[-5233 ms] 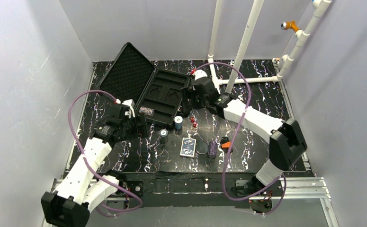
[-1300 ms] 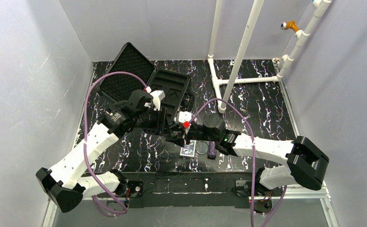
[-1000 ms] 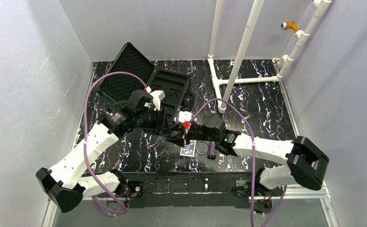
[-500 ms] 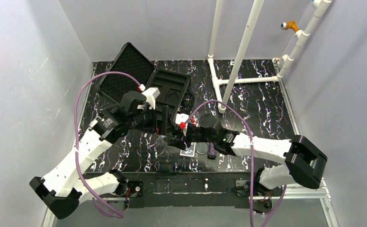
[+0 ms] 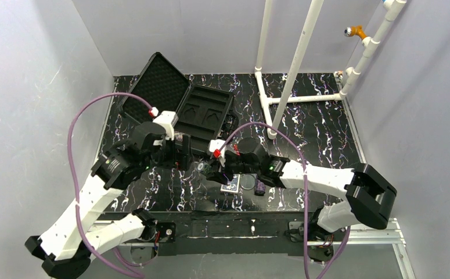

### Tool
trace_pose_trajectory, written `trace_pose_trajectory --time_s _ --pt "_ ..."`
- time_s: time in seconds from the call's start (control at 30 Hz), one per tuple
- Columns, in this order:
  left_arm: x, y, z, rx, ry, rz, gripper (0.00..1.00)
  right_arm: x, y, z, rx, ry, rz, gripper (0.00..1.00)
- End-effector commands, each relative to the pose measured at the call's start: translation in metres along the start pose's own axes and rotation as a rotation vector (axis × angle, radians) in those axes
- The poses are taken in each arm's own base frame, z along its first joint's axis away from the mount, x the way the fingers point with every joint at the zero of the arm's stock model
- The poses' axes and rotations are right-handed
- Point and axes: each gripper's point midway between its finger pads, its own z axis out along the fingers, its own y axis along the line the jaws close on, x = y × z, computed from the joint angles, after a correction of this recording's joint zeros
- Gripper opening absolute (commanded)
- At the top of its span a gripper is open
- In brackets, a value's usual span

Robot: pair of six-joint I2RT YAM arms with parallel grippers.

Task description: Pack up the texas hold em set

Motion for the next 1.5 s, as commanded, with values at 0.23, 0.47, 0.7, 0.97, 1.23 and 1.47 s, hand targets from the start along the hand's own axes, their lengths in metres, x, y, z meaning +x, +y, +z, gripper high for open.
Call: trace_pose_trajectory --time_s 0.23,0.47,0.7,0.97,1.23,1.47 --pt "0.039 0.075 0.009 -0.273 -0.072 0.112 0.98 -0.045 -0.031 0.014 0.098 0.037 -0.028 0.01" --pt "0.040 0.077 0.016 -0.272 -0.118 0.111 0.98 -0.052 -0.063 0.022 0.144 0.146 -0.025 0.01" --pt "0.042 0.087 0.019 -0.333 -0.095 0.109 0.98 -0.032 -0.112 0.030 0.186 0.308 0.027 0.01" --pt "0.037 0.124 0.000 -0.574 -0.147 0.040 0.98 -0.021 -0.141 0.052 0.181 0.405 0.042 0.01" --pt "0.038 0.152 -0.022 -0.732 -0.189 -0.056 0.98 -0.004 -0.159 0.078 0.152 0.501 0.040 0.01" --pt "0.040 0.162 -0.024 -0.755 -0.187 -0.119 0.98 0.010 -0.173 0.085 0.173 0.559 -0.001 0.01"
